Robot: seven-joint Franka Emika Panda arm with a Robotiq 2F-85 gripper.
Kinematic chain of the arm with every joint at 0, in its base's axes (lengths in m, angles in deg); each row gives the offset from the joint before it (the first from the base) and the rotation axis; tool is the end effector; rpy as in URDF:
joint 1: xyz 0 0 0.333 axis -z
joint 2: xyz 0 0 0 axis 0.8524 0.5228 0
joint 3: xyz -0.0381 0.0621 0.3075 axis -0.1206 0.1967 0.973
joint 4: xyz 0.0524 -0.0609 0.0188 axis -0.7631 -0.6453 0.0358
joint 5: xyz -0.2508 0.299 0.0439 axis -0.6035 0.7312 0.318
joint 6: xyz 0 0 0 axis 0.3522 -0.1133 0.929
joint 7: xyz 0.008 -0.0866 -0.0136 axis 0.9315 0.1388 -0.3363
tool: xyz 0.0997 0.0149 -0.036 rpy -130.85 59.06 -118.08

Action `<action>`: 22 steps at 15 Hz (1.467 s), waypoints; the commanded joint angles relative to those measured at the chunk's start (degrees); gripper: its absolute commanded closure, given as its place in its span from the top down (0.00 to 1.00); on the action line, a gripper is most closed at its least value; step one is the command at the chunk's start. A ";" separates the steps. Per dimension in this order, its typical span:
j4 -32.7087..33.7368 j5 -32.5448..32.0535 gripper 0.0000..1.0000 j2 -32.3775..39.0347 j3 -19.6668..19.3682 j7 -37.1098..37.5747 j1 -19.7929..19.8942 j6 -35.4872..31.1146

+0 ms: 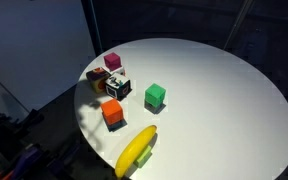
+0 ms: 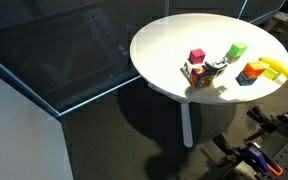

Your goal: Pick up the orange block from the stack and put it on top of the blue block

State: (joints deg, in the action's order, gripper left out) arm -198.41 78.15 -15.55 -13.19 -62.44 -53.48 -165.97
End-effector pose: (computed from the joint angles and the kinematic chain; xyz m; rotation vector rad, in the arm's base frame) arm 0.3884 -0.0680 0.4786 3.1378 -0.0425 -0.0216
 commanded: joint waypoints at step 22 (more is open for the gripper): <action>0.07 -0.16 1.00 -2.33 -0.31 1.28 -0.39 3.20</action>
State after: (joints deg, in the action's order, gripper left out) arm -198.45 78.15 -17.90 -13.19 -61.30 -53.51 -162.91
